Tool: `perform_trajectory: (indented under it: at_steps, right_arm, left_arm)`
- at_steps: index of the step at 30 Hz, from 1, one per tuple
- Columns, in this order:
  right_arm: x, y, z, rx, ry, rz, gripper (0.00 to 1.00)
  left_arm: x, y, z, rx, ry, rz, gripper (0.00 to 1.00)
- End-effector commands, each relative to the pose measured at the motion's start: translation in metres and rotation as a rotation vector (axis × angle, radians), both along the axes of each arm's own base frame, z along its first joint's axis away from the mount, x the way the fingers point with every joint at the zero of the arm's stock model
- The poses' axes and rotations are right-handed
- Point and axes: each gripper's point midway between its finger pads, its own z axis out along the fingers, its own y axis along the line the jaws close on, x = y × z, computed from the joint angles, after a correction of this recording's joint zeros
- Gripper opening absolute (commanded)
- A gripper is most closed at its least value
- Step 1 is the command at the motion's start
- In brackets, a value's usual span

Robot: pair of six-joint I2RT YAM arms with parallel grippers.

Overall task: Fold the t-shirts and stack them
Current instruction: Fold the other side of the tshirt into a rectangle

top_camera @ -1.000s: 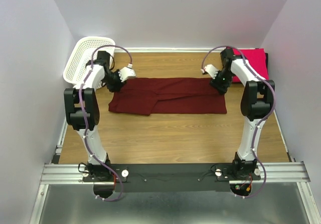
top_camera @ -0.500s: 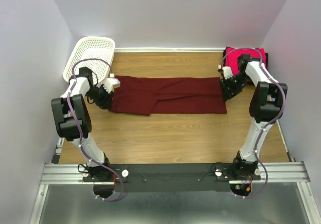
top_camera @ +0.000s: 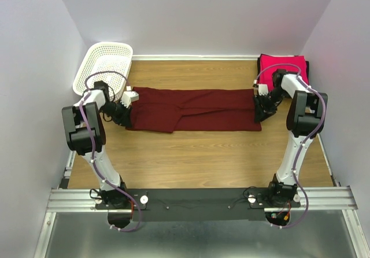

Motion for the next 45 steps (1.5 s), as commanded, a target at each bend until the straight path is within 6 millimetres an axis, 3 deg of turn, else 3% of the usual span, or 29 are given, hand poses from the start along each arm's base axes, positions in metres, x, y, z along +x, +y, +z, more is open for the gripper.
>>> perform_trajectory:
  at_steps: [1,4,9,13,14,16,18,19,21,23,25,27,30,32,33,36,42,45]
  right_arm:
    - [-0.014,0.001,-0.028,0.011,0.083,-0.019,0.44]
    - [-0.02,-0.004,-0.034,-0.016,0.101,-0.007,0.23]
    - [-0.031,-0.015,-0.029,-0.076,0.094,0.031,0.01]
    - [-0.038,-0.025,-0.019,-0.122,0.078,0.047,0.0]
    - [-0.038,-0.028,-0.016,-0.143,0.066,0.054,0.02]
    - [-0.036,-0.03,-0.01,-0.151,0.053,0.055,0.24]
    - [-0.027,-0.025,0.012,-0.128,-0.001,0.048,0.46]
    - [-0.023,-0.021,0.021,-0.103,-0.025,0.045,0.48]
    - [-0.012,-0.003,0.055,-0.019,-0.11,0.036,0.51]
    - [-0.011,0.022,0.077,0.091,-0.142,0.03,0.52]
    - [-0.016,0.054,0.088,0.156,-0.15,0.055,0.53]
    - [-0.02,0.1,0.096,0.227,-0.172,0.111,0.52]
    - [-0.033,0.164,0.096,0.332,-0.145,0.175,0.46]
    - [-0.03,0.195,0.094,0.385,-0.148,0.172,0.46]
    - [-0.038,0.219,0.095,0.426,-0.135,0.208,0.46]
    - [-0.049,0.267,0.088,0.49,-0.092,0.237,0.46]
    - [-0.073,0.332,0.07,0.524,-0.042,0.258,0.48]
    - [-0.08,0.352,0.06,0.52,-0.024,0.253,0.51]
  left_arm:
    - [-0.013,0.003,-0.017,0.019,0.064,0.019,0.15]
    - [-0.026,0.006,-0.021,0.053,0.082,0.014,0.01]
    - [-0.057,0.01,-0.027,0.105,0.126,-0.002,0.0]
    - [-0.073,0.009,-0.022,0.119,0.127,-0.008,0.0]
    - [-0.076,0.008,-0.021,0.118,0.13,-0.007,0.0]
    - [-0.074,0.01,-0.017,0.13,0.114,-0.001,0.04]
    - [-0.068,0.014,-0.009,0.13,0.083,0.018,0.29]
    - [-0.064,0.014,0.002,0.118,0.048,0.02,0.34]
    - [-0.056,0.016,0.02,0.104,-0.017,-0.012,0.39]
    - [-0.063,0.009,0.039,0.065,-0.049,-0.059,0.4]
    - [-0.065,0.005,0.051,0.057,-0.098,-0.11,0.43]
    - [-0.065,0.0,0.059,0.059,-0.144,-0.132,0.44]
    - [-0.083,-0.016,0.052,0.006,-0.088,-0.188,0.44]
    - [-0.088,-0.02,0.044,-0.011,-0.052,-0.191,0.44]
    - [-0.092,-0.024,0.039,-0.018,-0.034,-0.202,0.44]
    - [-0.09,-0.03,0.03,-0.025,-0.014,-0.189,0.44]
    - [-0.083,-0.042,0.018,-0.08,0.046,-0.156,0.44]
    - [-0.08,-0.046,0.011,-0.099,0.077,-0.141,0.44]
